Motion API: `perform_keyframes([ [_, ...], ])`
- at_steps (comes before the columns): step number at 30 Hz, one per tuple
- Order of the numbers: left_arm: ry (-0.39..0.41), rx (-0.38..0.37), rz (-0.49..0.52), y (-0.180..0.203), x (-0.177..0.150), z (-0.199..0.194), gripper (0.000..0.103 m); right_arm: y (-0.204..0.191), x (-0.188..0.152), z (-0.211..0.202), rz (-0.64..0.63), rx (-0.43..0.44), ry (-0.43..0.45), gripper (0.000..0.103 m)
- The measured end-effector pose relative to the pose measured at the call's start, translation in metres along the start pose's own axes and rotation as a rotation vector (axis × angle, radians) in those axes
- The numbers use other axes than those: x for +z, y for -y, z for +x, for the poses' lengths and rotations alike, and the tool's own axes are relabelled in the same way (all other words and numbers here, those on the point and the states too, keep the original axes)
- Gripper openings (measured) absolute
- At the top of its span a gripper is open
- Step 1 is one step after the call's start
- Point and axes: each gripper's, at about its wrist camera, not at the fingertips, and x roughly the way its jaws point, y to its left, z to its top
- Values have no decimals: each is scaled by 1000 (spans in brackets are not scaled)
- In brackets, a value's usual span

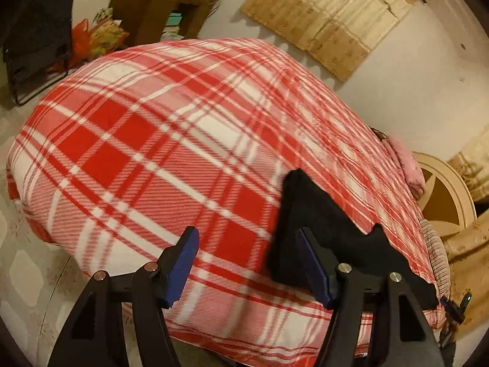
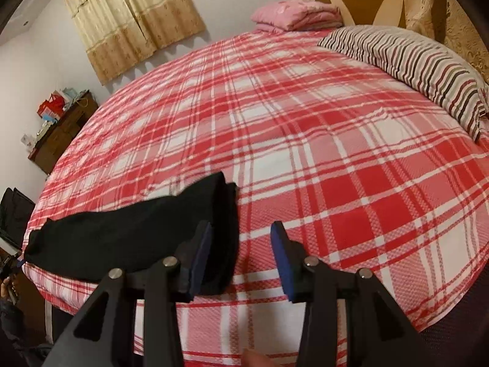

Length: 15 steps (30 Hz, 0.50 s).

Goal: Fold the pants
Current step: 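Open both grippers and release the folded black pants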

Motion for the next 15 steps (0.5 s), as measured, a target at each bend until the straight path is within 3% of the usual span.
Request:
perform_keyframes([
  [5,34,-13,99,51,-10,4,67,-44,7,-4,-74,22,15,48],
  [8,21,-57,175,84,-26,13,67,-70,2,5,-133,-32,-57,48],
  [11,-25,-80,241,109,-43,29,67,-69,-4,5,-96,-71,-84,48],
  [15,-75,-55,365,137,-58,51,67,-50,-12,0,18,-54,-97,46],
])
